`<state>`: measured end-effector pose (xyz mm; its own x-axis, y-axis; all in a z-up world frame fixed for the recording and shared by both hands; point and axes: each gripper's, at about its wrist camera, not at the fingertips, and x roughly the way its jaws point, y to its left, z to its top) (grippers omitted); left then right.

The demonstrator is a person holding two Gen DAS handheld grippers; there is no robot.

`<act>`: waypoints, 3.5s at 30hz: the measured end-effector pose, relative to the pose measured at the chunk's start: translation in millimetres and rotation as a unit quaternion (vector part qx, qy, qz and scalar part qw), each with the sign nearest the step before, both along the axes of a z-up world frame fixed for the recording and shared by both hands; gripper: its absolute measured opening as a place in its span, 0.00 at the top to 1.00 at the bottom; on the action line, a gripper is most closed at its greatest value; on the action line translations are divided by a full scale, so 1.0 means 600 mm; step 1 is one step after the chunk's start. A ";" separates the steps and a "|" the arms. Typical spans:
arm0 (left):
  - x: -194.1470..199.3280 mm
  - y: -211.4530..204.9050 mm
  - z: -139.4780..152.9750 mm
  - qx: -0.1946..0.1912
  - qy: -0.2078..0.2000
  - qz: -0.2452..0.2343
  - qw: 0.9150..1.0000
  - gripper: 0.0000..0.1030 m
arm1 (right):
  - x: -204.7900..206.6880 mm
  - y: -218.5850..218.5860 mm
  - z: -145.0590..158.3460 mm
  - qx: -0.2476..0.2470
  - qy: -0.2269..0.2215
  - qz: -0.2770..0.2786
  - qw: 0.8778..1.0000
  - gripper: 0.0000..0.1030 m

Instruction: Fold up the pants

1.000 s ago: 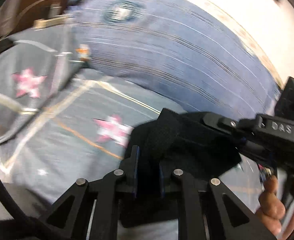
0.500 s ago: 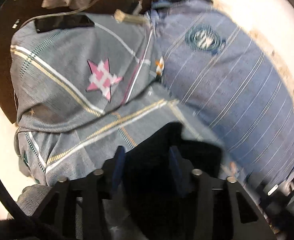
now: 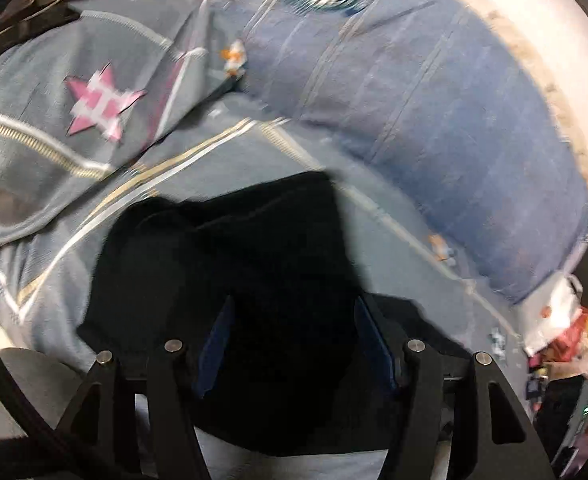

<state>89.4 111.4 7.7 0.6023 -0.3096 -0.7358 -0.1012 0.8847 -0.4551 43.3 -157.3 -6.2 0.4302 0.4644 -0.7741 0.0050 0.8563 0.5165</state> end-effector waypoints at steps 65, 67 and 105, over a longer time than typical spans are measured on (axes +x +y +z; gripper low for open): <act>-0.042 -0.231 -0.073 0.096 0.099 -0.217 0.966 0.86 | -0.158 -0.309 0.120 -0.151 -0.091 -0.341 0.924 0.92; -0.045 -0.235 -0.075 0.107 0.093 -0.217 0.966 0.86 | -0.162 -0.317 0.116 -0.124 -0.090 -0.344 0.926 0.92; 0.069 -0.236 0.025 -0.123 0.112 -0.270 0.949 0.95 | -0.039 -0.007 0.049 -0.180 -0.124 0.048 0.975 0.85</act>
